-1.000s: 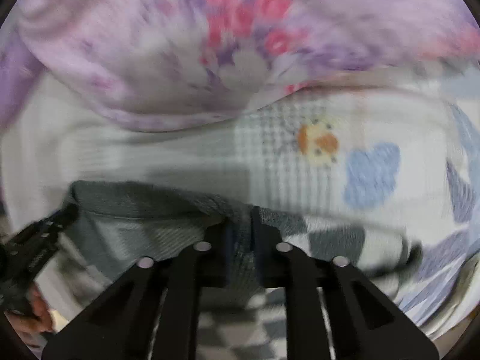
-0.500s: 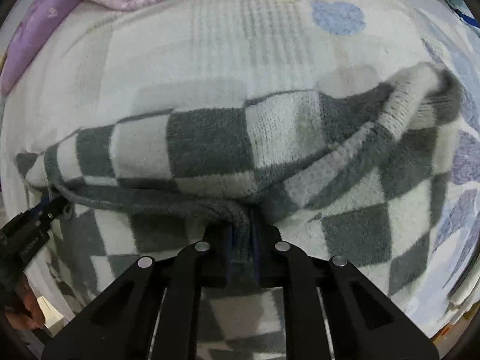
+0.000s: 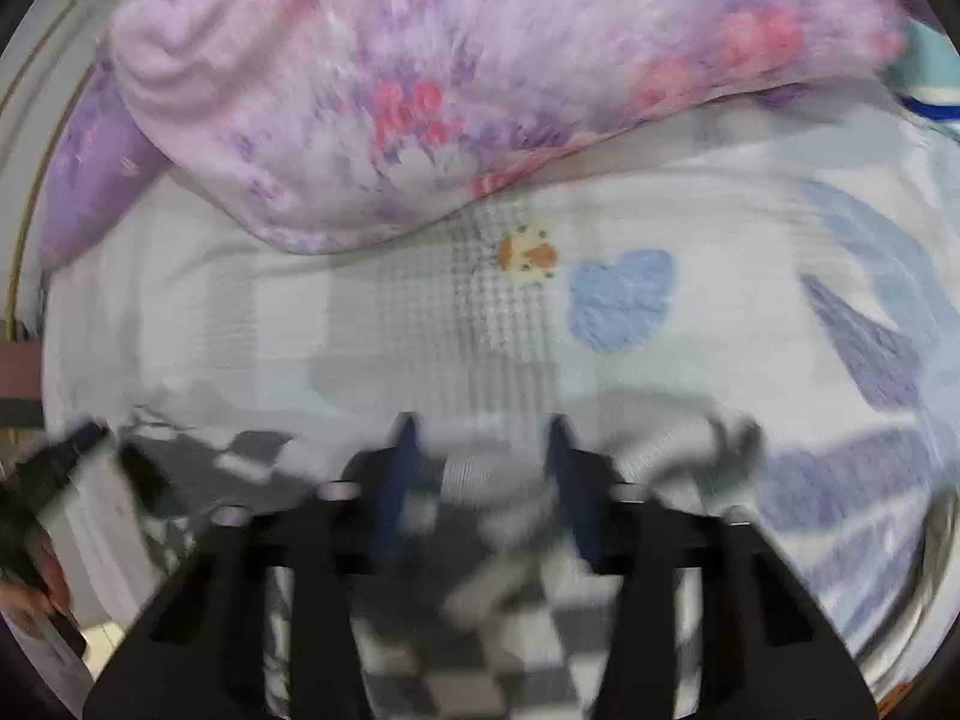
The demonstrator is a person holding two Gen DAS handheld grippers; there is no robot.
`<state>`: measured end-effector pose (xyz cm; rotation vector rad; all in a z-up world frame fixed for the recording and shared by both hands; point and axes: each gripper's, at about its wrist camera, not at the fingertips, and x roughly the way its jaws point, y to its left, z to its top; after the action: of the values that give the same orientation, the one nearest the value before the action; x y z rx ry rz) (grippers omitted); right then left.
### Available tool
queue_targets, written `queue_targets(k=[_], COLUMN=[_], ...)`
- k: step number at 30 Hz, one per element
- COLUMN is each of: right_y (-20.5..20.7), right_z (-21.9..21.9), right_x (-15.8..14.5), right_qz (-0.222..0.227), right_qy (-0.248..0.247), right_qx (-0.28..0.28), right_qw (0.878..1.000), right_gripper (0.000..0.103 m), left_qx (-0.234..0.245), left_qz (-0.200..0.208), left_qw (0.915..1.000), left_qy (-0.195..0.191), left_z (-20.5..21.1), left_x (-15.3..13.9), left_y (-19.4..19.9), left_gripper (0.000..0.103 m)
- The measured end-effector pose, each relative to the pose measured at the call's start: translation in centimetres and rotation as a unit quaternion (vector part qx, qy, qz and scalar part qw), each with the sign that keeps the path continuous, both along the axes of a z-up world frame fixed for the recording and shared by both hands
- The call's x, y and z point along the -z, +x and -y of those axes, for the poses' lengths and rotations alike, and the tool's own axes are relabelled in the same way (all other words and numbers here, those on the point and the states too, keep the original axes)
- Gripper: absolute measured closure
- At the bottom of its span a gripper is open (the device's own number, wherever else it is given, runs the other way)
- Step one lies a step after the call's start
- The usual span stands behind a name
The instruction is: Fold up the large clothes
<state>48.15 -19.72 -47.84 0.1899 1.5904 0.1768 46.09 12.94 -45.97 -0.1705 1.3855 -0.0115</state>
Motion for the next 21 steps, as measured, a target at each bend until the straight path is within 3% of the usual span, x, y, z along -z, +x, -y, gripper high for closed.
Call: queue_targets(k=[1, 2, 4, 5, 6, 8, 9, 11, 12, 14, 16, 17, 19, 21], right_y=[-0.7, -2.1, -5.5, -7.5, -9.1, -11.4, -11.6, -10.8, -10.4, -9.5, -8.7, -8.6, -8.0, -8.1], right_z=[-1.2, -2.5, -3.9, -4.1, -4.0, -3.3, -2.8, -1.0, -0.7, -0.9, -1.8, -1.6, -1.7, -1.6], right_x=[1.6, 1.7, 1.0, 1.0, 1.5, 2.6, 2.9, 3.1, 2.8, 0.5, -0.8, -0.4, 2.1, 3.5], right_qz=[-0.038, -0.033, -0.011, -0.021, -0.033, -0.022, -0.013, -0.045, -0.053, -0.013, 0.022, 0.019, 0.007, 0.012], right_qy=[0.006, 0.003, -0.004, 0.011, 0.013, -0.002, 0.013, 0.052, 0.053, 0.023, -0.012, -0.021, -0.059, -0.057], right_qx=[-0.008, -0.027, -0.06, -0.057, -0.055, -0.058, -0.05, 0.015, 0.032, 0.021, -0.009, -0.011, -0.024, -0.017], right_qw=[0.999, 0.999, 0.998, 0.998, 0.998, 0.998, 0.999, 0.998, 0.997, 0.999, 1.0, 1.0, 0.998, 0.998], right_gripper=[0.102, 0.102, 0.102, 0.102, 0.102, 0.103, 0.103, 0.103, 0.103, 0.103, 0.103, 0.103, 0.103, 0.103], left_qx=[-0.001, 0.008, 0.048, 0.063, 0.069, 0.051, 0.042, 0.035, 0.038, 0.051, 0.052, 0.056, 0.082, 0.082], left_qz=[-0.034, -0.071, -0.092, -0.101, -0.101, -0.101, -0.104, -0.116, -0.117, -0.088, -0.041, -0.028, -0.041, -0.128], left_qw=[0.9994, 0.9975, 0.9946, 0.9928, 0.9922, 0.9936, 0.9936, 0.9925, 0.9924, 0.9946, 0.9978, 0.998, 0.9958, 0.9879], left_qy=[0.003, 0.004, -0.002, 0.013, 0.021, -0.002, -0.013, -0.01, 0.002, 0.021, 0.003, -0.007, -0.001, 0.029], left_z=[-0.4, -0.6, 0.6, 1.0, 1.1, 0.1, -0.4, -1.0, -0.9, -0.2, 0.7, 1.4, 2.5, 3.9], left_x=[1.6, 3.0, 4.4, 4.7, 4.8, 4.6, 4.5, 3.9, 3.0, 0.5, -2.2, -2.6, -0.7, 4.5], left_y=[0.9, 1.1, -1.1, -2.3, -3.6, -6.6, -7.3, -8.6, -8.7, -8.6, -8.1, -7.4, -6.6, -6.2], left_gripper=[0.061, 0.067, 0.076, 0.077, 0.077, 0.077, 0.077, 0.079, 0.079, 0.079, 0.079, 0.077, 0.074, 0.077])
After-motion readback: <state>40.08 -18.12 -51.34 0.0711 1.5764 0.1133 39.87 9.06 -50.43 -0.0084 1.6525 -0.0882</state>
